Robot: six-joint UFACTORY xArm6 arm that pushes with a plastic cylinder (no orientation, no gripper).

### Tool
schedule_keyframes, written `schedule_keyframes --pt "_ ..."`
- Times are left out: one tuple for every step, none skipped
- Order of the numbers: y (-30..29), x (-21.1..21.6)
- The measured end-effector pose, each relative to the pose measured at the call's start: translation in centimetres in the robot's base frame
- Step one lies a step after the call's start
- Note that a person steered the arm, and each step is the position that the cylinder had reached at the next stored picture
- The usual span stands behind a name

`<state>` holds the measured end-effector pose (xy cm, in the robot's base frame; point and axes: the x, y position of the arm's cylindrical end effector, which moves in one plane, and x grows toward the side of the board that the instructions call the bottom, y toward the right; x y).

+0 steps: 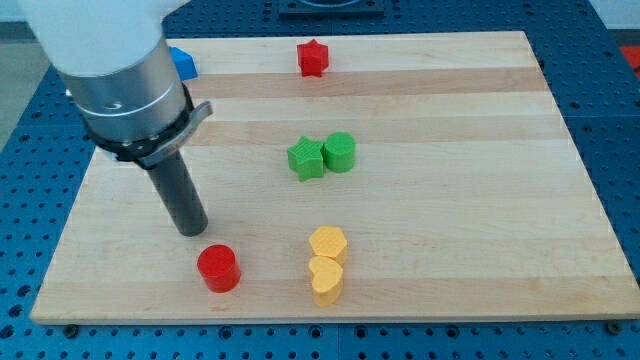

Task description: Slide the red circle towards the blue triangle

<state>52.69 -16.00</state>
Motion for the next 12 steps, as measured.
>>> schedule_keyframes --pt "-0.2 3.8" --pt "-0.3 6.7" --pt "0.3 8.5" --pt "2.9 9.2" --pt "4.7 9.1" --pt "4.3 7.4" --pt "3.8 5.2" --pt "3.6 2.8" --pt "3.6 0.1" --pt "3.6 -2.7" --pt "3.6 -5.4" --pt "3.6 -8.5"
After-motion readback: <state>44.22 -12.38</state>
